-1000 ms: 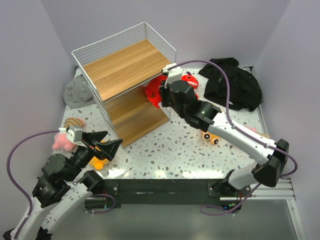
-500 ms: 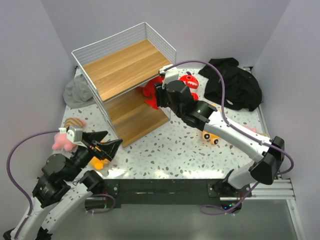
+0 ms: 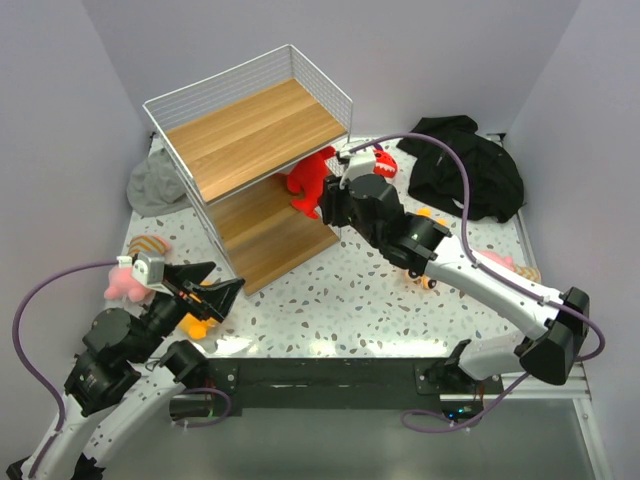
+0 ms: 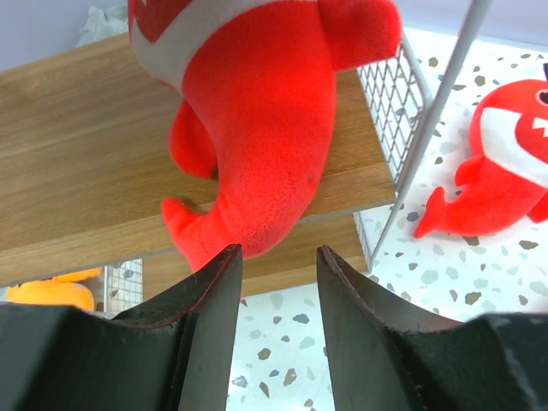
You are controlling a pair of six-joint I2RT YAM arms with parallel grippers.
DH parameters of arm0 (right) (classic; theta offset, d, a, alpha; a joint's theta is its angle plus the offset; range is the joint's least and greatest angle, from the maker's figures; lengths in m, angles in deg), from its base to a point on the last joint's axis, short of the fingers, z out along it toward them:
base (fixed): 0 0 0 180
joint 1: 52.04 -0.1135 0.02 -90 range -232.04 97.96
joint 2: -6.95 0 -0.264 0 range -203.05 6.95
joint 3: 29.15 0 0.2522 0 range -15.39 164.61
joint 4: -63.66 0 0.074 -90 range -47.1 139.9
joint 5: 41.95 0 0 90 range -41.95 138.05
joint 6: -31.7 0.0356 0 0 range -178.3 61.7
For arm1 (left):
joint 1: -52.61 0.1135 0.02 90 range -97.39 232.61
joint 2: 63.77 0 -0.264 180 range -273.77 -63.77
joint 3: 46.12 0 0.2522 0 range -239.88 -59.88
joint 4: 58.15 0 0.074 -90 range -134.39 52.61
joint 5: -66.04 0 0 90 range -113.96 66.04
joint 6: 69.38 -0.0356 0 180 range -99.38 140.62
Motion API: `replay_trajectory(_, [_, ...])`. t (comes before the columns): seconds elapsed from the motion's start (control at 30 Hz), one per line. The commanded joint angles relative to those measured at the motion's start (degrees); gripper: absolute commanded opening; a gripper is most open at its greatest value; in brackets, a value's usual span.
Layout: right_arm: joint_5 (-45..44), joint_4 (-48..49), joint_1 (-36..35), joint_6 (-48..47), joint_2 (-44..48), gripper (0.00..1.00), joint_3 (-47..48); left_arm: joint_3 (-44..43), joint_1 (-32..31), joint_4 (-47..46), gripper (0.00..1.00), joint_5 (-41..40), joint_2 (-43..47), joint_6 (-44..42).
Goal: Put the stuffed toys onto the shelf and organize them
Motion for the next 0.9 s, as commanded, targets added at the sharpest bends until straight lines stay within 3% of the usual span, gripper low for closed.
replay_trajectory(0.0, [1.38, 4.72, 0.16, 1.58, -0.96, 0.41, 0.58, 0.07, -0.29, -1.41, 1.00, 0.22, 0.34, 0.49])
replay_trajectory(0.17, [1.30, 5.43, 0.16, 2.11, -2.81, 0.38, 1.90, -0.02, -0.29, -1.41, 1.00, 0.22, 0.43, 0.49])
replay_trajectory(0.4, [-6.70, 4.02, 0.16, 1.23, -2.82, 0.33, 2.16, 0.07, -0.29, -1.41, 1.00, 0.13, 0.34, 0.49])
replay_trajectory(0.53, [-4.44, 3.67, 0.24, -0.08, -2.47, 0.33, 1.99, 0.07, -0.29, -1.41, 1.00, 0.04, 0.08, 0.49])
replay_trajectory(0.77, [3.04, -1.24, 0.24, 1.32, 6.13, 0.48, -2.48, 0.07, -0.29, -1.41, 1.00, -0.04, 0.07, 0.58])
replay_trajectory(0.87, [2.35, -3.27, 0.86, 1.40, 9.48, 0.49, -5.73, 0.07, -0.29, -1.49, 1.00, -0.04, -0.19, 0.49])
